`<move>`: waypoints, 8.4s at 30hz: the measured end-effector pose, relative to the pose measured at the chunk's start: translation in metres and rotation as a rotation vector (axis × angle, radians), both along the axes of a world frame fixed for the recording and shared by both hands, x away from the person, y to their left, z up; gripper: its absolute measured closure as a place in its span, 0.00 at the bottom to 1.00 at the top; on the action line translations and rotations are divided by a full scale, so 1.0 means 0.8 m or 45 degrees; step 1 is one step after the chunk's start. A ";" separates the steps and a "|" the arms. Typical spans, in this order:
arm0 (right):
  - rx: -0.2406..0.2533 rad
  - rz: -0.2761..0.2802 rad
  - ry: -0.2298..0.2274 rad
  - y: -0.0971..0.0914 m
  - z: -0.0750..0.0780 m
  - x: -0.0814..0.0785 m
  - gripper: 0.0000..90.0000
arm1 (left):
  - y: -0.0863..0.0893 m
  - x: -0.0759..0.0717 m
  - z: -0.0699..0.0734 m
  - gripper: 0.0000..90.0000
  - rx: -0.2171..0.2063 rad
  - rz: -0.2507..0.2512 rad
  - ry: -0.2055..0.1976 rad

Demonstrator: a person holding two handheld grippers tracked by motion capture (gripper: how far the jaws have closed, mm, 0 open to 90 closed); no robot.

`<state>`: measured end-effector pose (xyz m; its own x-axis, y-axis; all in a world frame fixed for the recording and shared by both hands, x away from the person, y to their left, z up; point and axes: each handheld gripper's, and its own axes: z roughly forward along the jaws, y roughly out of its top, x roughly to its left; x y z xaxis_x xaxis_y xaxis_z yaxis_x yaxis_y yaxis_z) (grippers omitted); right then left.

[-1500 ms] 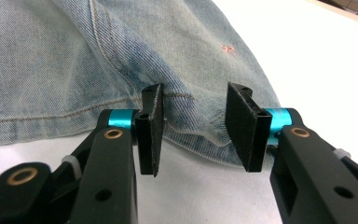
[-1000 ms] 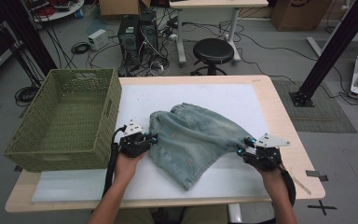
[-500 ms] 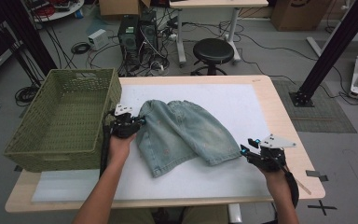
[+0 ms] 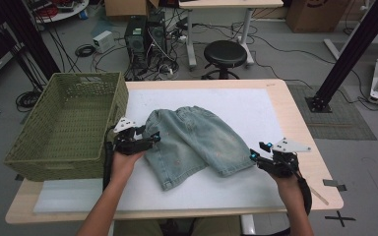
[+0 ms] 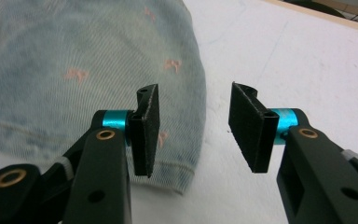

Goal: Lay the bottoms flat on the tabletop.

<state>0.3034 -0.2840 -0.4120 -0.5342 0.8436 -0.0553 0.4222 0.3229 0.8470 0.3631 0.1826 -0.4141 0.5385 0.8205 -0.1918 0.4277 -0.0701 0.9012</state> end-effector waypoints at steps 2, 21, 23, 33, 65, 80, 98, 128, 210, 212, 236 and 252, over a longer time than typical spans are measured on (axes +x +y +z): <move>0.008 0.005 0.004 0.003 0.003 0.008 0.59 | 0.004 -0.006 0.005 0.37 -0.019 -0.007 -0.029; -0.260 0.145 0.302 0.098 -0.019 0.150 0.97 | -0.008 -0.021 -0.002 0.37 0.022 -0.140 -0.062; -0.285 0.141 0.281 0.095 -0.016 0.149 0.98 | -0.007 -0.023 -0.005 0.37 0.028 -0.144 -0.053; -0.142 -0.444 0.130 0.021 -0.015 0.139 0.97 | -0.022 -0.049 -0.028 0.43 0.050 -0.202 0.028; 0.076 0.354 0.079 0.051 0.003 0.032 0.61 | -0.026 -0.022 -0.012 0.92 -0.019 -0.123 0.021; -0.020 0.341 0.120 0.105 -0.006 0.053 0.95 | -0.026 -0.020 -0.029 0.51 0.044 -0.146 0.053; -0.193 0.080 0.119 0.117 -0.014 0.126 0.87 | -0.033 -0.032 -0.019 0.46 0.062 -0.256 -0.030; -0.038 0.440 0.131 0.122 -0.014 0.037 0.70 | -0.031 -0.038 -0.029 0.40 0.041 -0.322 -0.017; -0.115 0.910 0.400 0.125 -0.026 0.001 0.72 | -0.022 -0.044 -0.029 0.43 0.083 -0.337 0.013; -0.125 0.954 0.417 0.125 -0.025 -0.003 0.72 | -0.021 -0.044 -0.029 0.43 0.081 -0.323 0.021; -0.066 -0.007 0.172 0.020 -0.019 0.023 0.53 | -0.033 -0.031 -0.035 0.96 0.291 -0.150 0.101; -0.180 -0.202 0.162 -0.018 -0.017 0.021 0.98 | -0.011 -0.025 -0.023 0.96 0.164 0.001 0.007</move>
